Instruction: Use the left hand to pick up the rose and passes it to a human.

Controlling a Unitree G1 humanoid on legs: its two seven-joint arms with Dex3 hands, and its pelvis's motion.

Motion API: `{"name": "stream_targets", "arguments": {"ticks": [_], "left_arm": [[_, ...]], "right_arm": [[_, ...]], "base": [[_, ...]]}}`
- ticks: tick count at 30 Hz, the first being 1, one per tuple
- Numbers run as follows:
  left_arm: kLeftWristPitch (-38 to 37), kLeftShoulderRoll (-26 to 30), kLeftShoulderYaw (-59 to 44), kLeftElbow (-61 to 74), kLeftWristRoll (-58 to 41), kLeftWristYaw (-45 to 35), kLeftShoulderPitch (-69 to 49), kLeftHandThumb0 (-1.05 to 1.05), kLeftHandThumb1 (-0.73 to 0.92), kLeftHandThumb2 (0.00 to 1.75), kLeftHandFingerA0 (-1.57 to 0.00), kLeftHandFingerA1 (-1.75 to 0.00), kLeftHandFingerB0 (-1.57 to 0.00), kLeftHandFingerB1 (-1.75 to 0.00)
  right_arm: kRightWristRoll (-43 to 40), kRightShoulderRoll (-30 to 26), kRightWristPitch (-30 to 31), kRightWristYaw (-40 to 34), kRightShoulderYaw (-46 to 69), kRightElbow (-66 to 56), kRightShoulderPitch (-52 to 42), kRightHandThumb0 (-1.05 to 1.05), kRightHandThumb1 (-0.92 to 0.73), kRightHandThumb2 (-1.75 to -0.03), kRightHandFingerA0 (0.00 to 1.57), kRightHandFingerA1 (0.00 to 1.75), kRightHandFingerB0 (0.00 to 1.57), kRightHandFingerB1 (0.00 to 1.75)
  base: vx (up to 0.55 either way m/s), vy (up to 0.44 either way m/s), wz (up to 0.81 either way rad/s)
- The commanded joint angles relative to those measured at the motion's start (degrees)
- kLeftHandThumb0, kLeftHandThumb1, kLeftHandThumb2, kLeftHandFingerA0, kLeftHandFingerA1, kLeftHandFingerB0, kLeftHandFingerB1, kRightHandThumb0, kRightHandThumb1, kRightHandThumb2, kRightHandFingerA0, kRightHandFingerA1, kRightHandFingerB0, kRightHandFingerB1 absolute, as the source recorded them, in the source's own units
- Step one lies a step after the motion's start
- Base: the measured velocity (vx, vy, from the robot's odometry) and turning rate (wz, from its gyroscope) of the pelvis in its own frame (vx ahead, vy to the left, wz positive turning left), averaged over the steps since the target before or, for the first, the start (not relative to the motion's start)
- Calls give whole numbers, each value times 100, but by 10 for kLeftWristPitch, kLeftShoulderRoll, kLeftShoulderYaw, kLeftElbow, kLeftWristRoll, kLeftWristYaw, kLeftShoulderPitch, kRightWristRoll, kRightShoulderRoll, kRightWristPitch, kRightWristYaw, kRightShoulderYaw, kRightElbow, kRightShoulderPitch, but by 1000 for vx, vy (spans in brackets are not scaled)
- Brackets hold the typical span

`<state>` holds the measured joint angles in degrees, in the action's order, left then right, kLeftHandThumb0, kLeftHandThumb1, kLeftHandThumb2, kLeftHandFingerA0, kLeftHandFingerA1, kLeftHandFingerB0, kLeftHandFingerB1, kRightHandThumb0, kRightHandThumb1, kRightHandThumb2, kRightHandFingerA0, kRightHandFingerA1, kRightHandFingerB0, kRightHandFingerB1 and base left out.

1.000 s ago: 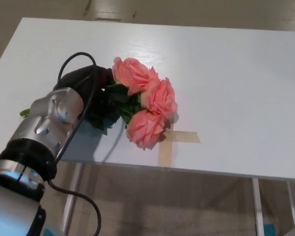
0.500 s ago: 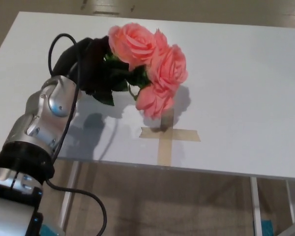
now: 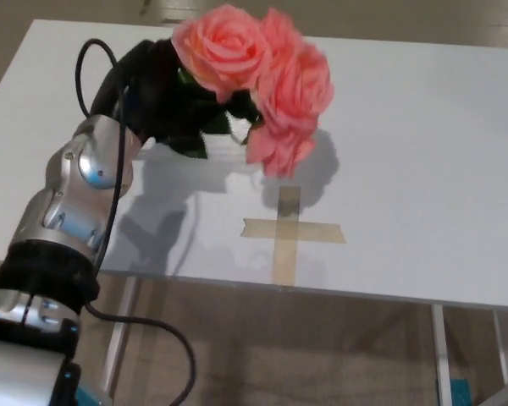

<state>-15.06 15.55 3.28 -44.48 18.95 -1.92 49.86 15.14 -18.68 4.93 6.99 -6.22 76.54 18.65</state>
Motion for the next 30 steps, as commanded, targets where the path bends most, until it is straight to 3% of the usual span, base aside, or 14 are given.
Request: {"name": "stream_targets", "arguments": {"ticks": [1, 3, 4, 6, 9, 16, 30], "left_arm": [[38, -34, -51, 30, -111, -62, 8, -16, 82, 72, -71, -146, -69, -120], [41, -36, -56, 34, -109, -66, 7, -16, 82, 72, -71, -146, -69, -120], [99, -64, -96, 63, -177, -89, 7, -16, 81, 73, -86, -142, -73, -111], [121, -71, -107, 76, -186, -92, 3, -17, 80, 73, -93, -140, -76, -108], [182, -86, -144, 91, -222, -91, 11, -17, 78, 75, -95, -138, -79, -103], [238, -101, -193, 94, -267, -99, 27, -17, 77, 77, -102, -146, -83, -103], [309, -115, -234, 125, -326, -106, 16, -13, 80, 74, -108, -142, -85, -95]], "right_arm": [[1, -3, 7, 6, 1, 4, -3, -37, -72, -62, 59, 40, 47, 36], [1, -3, 7, 6, 1, 4, -3, -37, -72, -62, 59, 40, 47, 36], [6, -4, 5, 7, -4, 4, -3, -38, -71, -62, 58, 40, 46, 36], [6, -4, 4, 7, -5, 4, -5, -38, -71, -62, 58, 40, 46, 36], [4, -4, 2, 7, -4, 4, -9, -37, -72, -62, 59, 40, 47, 36], [5, -2, 4, 5, -5, 4, -8, -37, -72, -62, 59, 40, 47, 36], [5, 3, 5, 3, -7, 4, -14, -37, -72, -62, 60, 41, 47, 36]], "base": [[0, 0, 0], [0, 0, 0], [0, 0, 0], [0, 0, 0], [0, 0, 0], [0, 0, 0], [0, 0, 0]]}}
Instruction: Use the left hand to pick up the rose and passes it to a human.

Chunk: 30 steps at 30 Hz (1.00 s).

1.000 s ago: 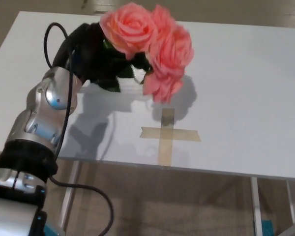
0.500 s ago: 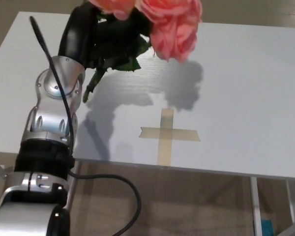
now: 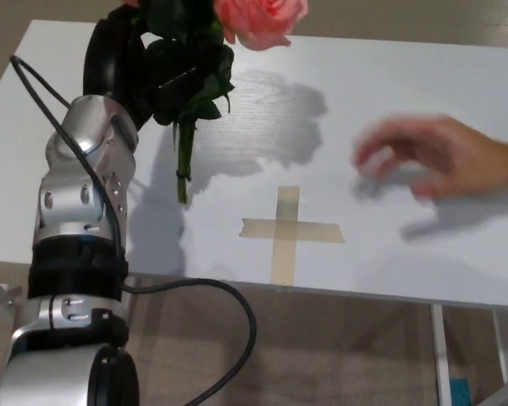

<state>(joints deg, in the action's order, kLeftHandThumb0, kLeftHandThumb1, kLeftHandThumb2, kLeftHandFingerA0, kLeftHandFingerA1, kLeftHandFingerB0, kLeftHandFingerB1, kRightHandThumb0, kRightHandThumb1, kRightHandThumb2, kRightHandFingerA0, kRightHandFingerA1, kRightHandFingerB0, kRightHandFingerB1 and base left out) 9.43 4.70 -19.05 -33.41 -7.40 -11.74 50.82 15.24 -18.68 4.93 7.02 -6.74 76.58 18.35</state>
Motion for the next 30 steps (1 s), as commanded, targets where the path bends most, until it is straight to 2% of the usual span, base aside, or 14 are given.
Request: {"name": "stream_targets", "arguments": {"ticks": [1, 11, 21, 30], "left_arm": [[67, -6, -11, 16, -64, -8, 6, -13, 80, 74, -108, -142, -85, -95], [107, 11, -27, 16, -106, -20, 9, -12, 81, 73, -110, -142, -87, -100], [103, 12, -9, 12, -115, -27, 7, -12, 81, 73, -110, -143, -86, -104], [108, -13, 26, 25, -112, -23, 5, -13, 83, 69, -109, -148, -83, -109]], "right_arm": [[3, 2, 5, 3, -2, 4, -11, -37, -72, -62, 60, 41, 47, 36], [5, 5, 4, 8, -6, 3, -2, -37, -73, -62, 59, 41, 46, 36], [5, 5, 3, 8, -12, 4, 3, -37, -73, -62, 60, 41, 46, 36], [5, 13, 3, 3, -14, 4, -4, -37, -73, -62, 59, 40, 46, 36]], "base": [[0, 0, 0], [0, 0, 0], [0, 0, 0], [0, 0, 0]]}}
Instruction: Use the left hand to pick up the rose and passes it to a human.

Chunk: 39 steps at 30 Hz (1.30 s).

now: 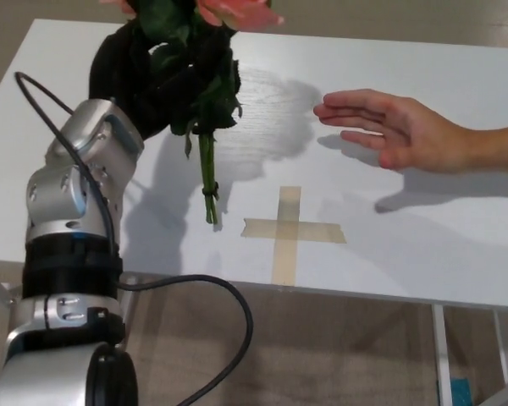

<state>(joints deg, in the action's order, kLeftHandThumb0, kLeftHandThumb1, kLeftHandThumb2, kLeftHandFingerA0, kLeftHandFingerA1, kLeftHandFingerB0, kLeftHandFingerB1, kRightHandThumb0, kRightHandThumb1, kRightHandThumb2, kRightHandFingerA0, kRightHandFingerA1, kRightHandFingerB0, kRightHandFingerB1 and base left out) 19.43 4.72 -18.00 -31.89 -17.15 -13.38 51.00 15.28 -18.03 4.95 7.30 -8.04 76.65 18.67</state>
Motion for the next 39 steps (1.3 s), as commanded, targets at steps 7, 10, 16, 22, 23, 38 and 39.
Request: {"name": "stream_targets", "arguments": {"ticks": [7, 10, 16, 22, 23, 38, 39], "left_arm": [[1, -64, 46, -2, -13, 1, 29, -14, 84, 69, -106, -148, -80, -110], [11, -92, 60, 29, -14, 13, 10, -14, 84, 68, -104, -149, -79, -111], [16, -103, 64, 41, -17, 13, 6, -14, 85, 68, -103, -149, -79, -109], [-7, -124, 75, 10, -15, 8, 15, -14, 84, 69, -103, -151, -80, -108], [-8, -123, 76, 9, -15, 8, 16, -14, 84, 69, -103, -151, -80, -108], [-59, -217, 127, -23, -21, 47, 18, -16, 80, 74, -105, -149, -83, -107], [-62, -225, 131, -27, -20, 49, 19, -16, 80, 74, -105, -149, -83, -107]], "right_arm": [[2, 8, -5, 7, 2, 4, -9, -37, -73, -62, 59, 40, 45, 35], [5, 2, -9, 8, -1, 5, -23, -37, -73, -62, 58, 40, 45, 35], [7, 2, -10, 6, -5, 4, -24, -37, -73, -62, 58, 40, 45, 35], [7, 5, -9, 0, -7, 4, -28, -37, -74, -62, 58, 40, 46, 36], [7, 5, -9, 0, -7, 4, -28, -37, -74, -62, 58, 40, 46, 36], [12, 12, -7, -1, -18, 2, -21, -37, -74, -62, 59, 40, 46, 36], [11, 12, -6, -1, -18, 2, -19, -37, -74, -62, 59, 40, 46, 36]], "base": [[0, 0, 0], [0, 0, 0], [0, 0, 0], [0, 0, 0], [0, 0, 0], [0, 0, 0], [0, 0, 0]]}}
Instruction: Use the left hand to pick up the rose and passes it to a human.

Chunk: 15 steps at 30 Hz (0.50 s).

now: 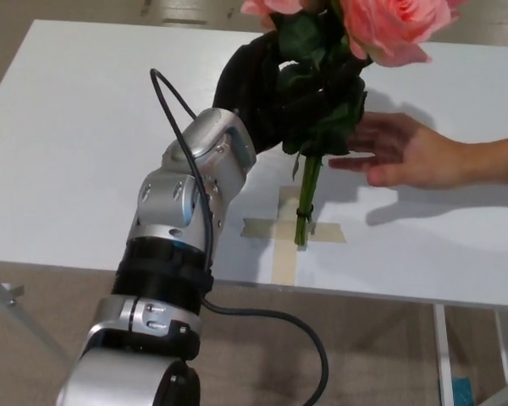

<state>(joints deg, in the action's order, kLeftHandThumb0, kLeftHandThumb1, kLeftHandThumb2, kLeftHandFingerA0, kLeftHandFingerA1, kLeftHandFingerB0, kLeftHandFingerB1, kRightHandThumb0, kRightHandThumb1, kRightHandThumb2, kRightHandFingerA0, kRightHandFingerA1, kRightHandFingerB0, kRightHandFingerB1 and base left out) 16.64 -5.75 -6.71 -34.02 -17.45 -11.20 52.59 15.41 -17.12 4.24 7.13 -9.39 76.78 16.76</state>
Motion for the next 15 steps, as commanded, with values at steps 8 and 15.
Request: {"name": "stream_targets", "arguments": {"ticks": [8, 15], "left_arm": [[-48, -152, 29, -52, -31, 32, 30, -14, 81, 74, -101, -150, -83, -107], [-60, -172, 31, -73, -43, 37, 46, -13, 82, 75, -101, -150, -85, -103]], "right_arm": [[10, 1, 0, 10, -7, 0, 13, -37, -73, -62, 58, 40, 44, 35], [3, 3, 5, 11, -2, 1, 16, -37, -73, -62, 57, 40, 43, 35]], "base": [[0, 0, 0], [0, 0, 0]]}}
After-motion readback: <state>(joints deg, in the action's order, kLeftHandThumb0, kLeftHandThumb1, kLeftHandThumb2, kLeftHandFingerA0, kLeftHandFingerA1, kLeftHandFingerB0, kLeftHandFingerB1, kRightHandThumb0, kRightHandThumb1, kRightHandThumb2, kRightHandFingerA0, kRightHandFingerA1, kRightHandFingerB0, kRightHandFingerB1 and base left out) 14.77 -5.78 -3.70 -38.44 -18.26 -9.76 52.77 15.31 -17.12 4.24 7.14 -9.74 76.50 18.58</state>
